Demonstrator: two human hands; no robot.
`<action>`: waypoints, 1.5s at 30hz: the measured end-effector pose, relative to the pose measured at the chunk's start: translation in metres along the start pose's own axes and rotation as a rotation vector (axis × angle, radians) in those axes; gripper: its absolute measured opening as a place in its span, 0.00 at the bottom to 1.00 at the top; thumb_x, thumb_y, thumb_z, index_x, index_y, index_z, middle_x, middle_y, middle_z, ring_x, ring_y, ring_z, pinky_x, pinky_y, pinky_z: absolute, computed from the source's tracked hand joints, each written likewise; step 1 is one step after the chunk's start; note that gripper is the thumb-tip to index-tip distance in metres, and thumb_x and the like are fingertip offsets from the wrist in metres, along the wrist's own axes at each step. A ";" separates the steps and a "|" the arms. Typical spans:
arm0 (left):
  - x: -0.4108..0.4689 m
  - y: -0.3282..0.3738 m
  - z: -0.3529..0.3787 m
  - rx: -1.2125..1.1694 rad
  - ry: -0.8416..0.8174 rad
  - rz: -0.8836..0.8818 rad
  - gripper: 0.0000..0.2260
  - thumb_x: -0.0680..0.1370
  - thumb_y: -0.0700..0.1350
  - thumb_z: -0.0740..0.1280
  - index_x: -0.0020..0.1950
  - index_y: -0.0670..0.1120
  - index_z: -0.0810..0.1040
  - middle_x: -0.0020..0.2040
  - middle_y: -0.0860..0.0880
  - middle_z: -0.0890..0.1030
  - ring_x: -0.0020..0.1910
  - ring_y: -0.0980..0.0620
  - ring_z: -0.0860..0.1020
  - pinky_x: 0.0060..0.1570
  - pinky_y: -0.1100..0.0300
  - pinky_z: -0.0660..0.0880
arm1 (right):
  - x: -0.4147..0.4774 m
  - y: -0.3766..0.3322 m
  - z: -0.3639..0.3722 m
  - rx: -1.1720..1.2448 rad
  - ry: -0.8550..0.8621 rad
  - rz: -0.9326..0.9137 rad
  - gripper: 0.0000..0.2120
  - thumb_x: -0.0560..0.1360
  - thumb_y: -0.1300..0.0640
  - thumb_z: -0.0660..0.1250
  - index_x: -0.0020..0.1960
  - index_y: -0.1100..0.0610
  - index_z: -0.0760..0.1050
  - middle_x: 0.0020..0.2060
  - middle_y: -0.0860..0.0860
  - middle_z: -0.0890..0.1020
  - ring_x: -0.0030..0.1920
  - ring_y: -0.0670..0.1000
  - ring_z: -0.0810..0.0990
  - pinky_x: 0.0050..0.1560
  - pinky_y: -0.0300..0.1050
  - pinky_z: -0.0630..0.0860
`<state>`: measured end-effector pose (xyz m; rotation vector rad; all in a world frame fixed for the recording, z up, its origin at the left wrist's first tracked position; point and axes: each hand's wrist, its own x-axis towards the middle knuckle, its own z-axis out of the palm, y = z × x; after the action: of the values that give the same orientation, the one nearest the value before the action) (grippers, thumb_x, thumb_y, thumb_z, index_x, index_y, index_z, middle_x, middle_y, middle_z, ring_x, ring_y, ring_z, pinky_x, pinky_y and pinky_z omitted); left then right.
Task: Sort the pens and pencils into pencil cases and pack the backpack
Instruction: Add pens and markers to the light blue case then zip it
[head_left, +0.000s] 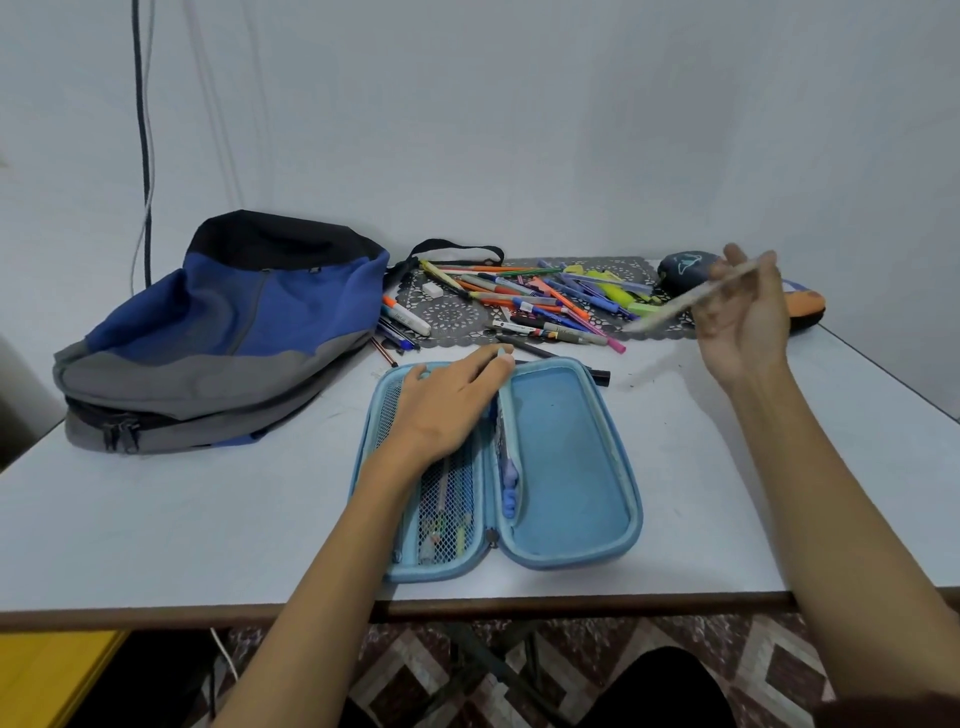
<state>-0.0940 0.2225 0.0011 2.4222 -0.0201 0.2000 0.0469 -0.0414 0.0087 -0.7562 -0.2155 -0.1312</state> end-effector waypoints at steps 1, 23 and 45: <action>0.000 0.000 0.000 -0.001 0.001 -0.001 0.28 0.74 0.64 0.45 0.70 0.62 0.69 0.70 0.56 0.73 0.69 0.52 0.68 0.73 0.44 0.53 | -0.002 0.002 0.005 -0.096 -0.013 0.037 0.14 0.83 0.49 0.52 0.56 0.55 0.72 0.34 0.47 0.80 0.25 0.44 0.69 0.20 0.34 0.60; 0.001 -0.002 0.002 -0.037 0.039 0.025 0.24 0.75 0.62 0.48 0.64 0.60 0.74 0.64 0.55 0.77 0.61 0.54 0.73 0.71 0.44 0.58 | -0.062 0.082 0.072 -1.628 -0.717 0.015 0.11 0.71 0.56 0.74 0.52 0.56 0.79 0.37 0.49 0.81 0.32 0.44 0.75 0.32 0.37 0.70; 0.014 -0.021 -0.007 -0.176 -0.031 0.158 0.20 0.80 0.58 0.61 0.71 0.55 0.71 0.69 0.54 0.72 0.67 0.56 0.70 0.70 0.50 0.64 | 0.050 0.078 0.024 -1.891 -0.126 0.007 0.12 0.79 0.57 0.63 0.39 0.61 0.77 0.37 0.58 0.79 0.41 0.59 0.79 0.38 0.47 0.71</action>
<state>-0.0798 0.2433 -0.0052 2.2483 -0.2346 0.2226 0.1070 0.0294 -0.0144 -2.6498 -0.1596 -0.2729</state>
